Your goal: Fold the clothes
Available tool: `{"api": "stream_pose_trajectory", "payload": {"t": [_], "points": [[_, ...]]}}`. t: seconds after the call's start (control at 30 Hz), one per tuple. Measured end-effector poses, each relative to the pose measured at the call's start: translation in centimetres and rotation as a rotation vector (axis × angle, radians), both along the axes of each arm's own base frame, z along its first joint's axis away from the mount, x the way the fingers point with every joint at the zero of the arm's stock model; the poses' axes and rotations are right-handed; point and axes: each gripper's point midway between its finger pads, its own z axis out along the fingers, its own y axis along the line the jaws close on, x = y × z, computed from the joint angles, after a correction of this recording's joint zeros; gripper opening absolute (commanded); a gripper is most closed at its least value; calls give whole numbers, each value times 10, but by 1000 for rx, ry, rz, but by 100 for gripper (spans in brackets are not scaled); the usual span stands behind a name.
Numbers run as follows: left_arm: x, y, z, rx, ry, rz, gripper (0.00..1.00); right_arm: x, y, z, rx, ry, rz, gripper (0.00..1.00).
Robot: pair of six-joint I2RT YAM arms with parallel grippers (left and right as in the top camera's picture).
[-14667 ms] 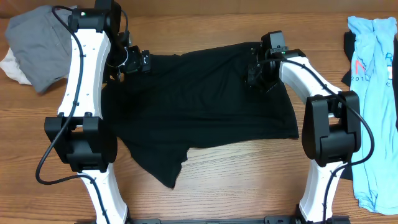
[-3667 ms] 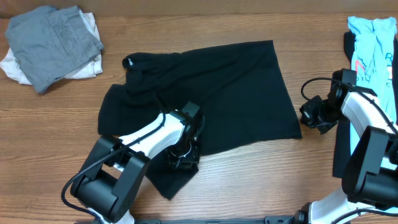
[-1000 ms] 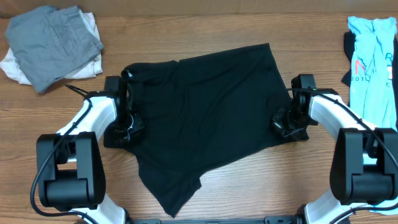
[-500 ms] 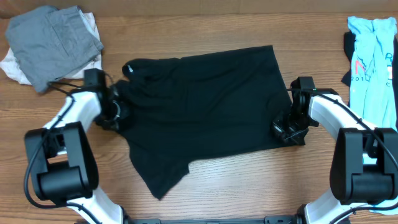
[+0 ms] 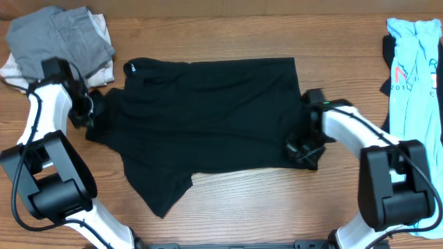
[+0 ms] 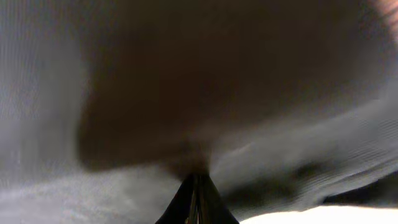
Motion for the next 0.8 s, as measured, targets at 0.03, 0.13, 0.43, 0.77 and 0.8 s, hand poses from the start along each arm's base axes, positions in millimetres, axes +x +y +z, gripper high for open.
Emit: {"api": "stream_pose_trajectory", "payload": {"t": [0.03, 0.13, 0.43, 0.77, 0.8], "points": [[5, -2, 7, 3, -9, -12, 24, -2, 7, 0, -1, 0, 15, 4], [11, -17, 29, 1, 0, -58, 16, -3, 20, 5, -15, -3, 50, 4], [-11, -81, 102, -74, 114, -203, 4, 98, 18, 90, -45, -309, 116, 82], [-56, -164, 88, -130, 311, -400, 4, 178, -20, 153, -63, -623, 120, 38], [-64, -173, 88, -129, 339, -424, 4, 183, -24, 155, -63, -644, 116, 32]]}}
